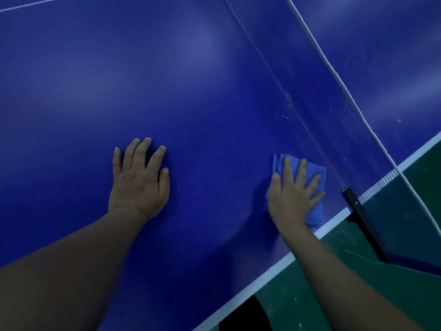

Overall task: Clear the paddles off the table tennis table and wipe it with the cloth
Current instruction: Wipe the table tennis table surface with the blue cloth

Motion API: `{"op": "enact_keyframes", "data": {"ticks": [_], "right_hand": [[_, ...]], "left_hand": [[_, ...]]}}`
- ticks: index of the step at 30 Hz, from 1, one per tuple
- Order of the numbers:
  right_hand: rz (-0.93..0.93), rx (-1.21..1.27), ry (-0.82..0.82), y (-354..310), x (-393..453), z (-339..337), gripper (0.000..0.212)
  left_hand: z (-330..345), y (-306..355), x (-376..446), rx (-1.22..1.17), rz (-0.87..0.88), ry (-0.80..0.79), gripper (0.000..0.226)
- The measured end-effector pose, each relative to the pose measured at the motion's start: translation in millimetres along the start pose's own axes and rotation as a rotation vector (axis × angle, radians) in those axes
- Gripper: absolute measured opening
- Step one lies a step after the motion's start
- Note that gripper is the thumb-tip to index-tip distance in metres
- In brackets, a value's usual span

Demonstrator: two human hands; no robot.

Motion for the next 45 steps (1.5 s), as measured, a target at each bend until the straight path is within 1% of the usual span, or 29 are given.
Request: {"op": "enact_keyframes", "data": {"ticks": [1, 2, 3, 5, 6, 7, 8, 10, 12, 14, 16, 17, 18, 20, 21, 22, 25, 26, 27, 29, 32, 35, 37, 39, 41, 43, 45], "right_hand": [[0.034, 0.025, 0.021, -22, -1, 4, 0.056], [0.001, 0.04, 0.038, -46, -8, 10, 0.056], [-0.105, 0.032, 0.061, -68, -25, 16, 0.057], [-0.42, -0.037, 0.046, -87, -79, 30, 0.056], [-0.531, -0.068, 0.027, -77, -104, 34, 0.056], [-0.566, -0.079, 0.01, -56, -120, 35, 0.056], [-0.533, -0.077, -0.01, -28, -126, 33, 0.057], [-0.401, -0.087, -0.05, 23, -123, 22, 0.059], [-0.25, -0.087, -0.09, 52, -102, 13, 0.06], [-0.06, -0.025, -0.053, 53, -71, 8, 0.061], [0.094, 0.033, -0.014, 30, -49, 7, 0.061], [0.09, 0.041, -0.011, 13, -47, 9, 0.06], [-0.005, 0.037, -0.012, -4, -54, 12, 0.06], [-0.359, -0.054, -0.04, -22, -81, 21, 0.058], [-0.47, -0.092, -0.041, -15, -89, 22, 0.058], [-0.473, -0.095, -0.048, 1, -84, 20, 0.058], [-0.148, -0.052, -0.037, 54, -51, 6, 0.061], [-0.082, -0.039, -0.036, 62, -46, 5, 0.062], [-0.056, -0.033, -0.031, 61, -44, 5, 0.063], [-0.084, -0.019, -0.025, 41, -47, 7, 0.062], [-0.254, -0.006, -0.04, -13, -36, 13, 0.059], [-0.435, 0.023, -0.024, -101, 3, 16, 0.057], [-0.495, 0.07, -0.029, -165, 40, 18, 0.057], [-0.494, 0.108, -0.042, -219, 82, 16, 0.057], [-0.442, 0.136, -0.057, -257, 124, 12, 0.055], [-0.382, 0.142, -0.058, -272, 161, 5, 0.055], [-0.343, 0.14, -0.035, -257, 181, -4, 0.054]], "left_hand": [[-1, 0, 0, 0.001, -0.005, -0.007, 0.058], [-1, 1, 0, 0.006, -0.006, -0.012, 0.058], [-1, 1, -1, 0.012, -0.007, -0.012, 0.057], [-1, 1, -1, 0.024, -0.007, -0.003, 0.057], [0, 0, -1, 0.025, -0.008, -0.004, 0.057], [1, 1, -1, 0.025, -0.009, -0.007, 0.057], [2, 0, -1, 0.025, -0.012, -0.008, 0.056], [3, 0, -2, 0.021, -0.015, -0.004, 0.056], [3, 0, -2, 0.023, -0.015, 0.001, 0.056], [3, 1, -2, 0.029, -0.013, -0.005, 0.057], [1, 2, -2, 0.042, -0.017, -0.017, 0.057], [1, 3, -2, 0.056, -0.018, -0.025, 0.056], [1, 3, -3, 0.071, -0.019, -0.035, 0.054], [1, 3, -3, 0.083, -0.033, -0.047, 0.053], [0, 3, -5, 0.082, -0.046, -0.045, 0.053], [-2, 7, -6, 0.074, -0.052, -0.037, 0.054], [2, 42, -7, 0.041, -0.01, -0.039, 0.058], [7, 55, -7, 0.034, 0.01, -0.06, 0.059], [13, 65, -7, 0.031, 0.019, -0.083, 0.06], [22, 74, -8, 0.044, 0.009, -0.112, 0.06], [27, 71, -8, 0.056, -0.01, -0.098, 0.06], [26, 72, -7, 0.034, -0.006, -0.069, 0.059], [26, 72, -4, 0.032, 0.001, -0.065, 0.059], [26, 72, -2, 0.041, 0.008, -0.076, 0.061], [26, 73, -1, 0.036, 0.012, -0.082, 0.062], [26, 74, 0, 0.018, 0.007, -0.085, 0.062], [27, 75, 1, 0.022, 0.012, -0.076, 0.062]]}}
Point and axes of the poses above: each hand's wrist, its own x-axis towards the middle knuckle, its own z-axis out of the palm, y = z × x, the point moved 4 cm from there along x, towards the middle knuckle, and after that the axes turned 3 degrees about -z, right-handed, at the moved point
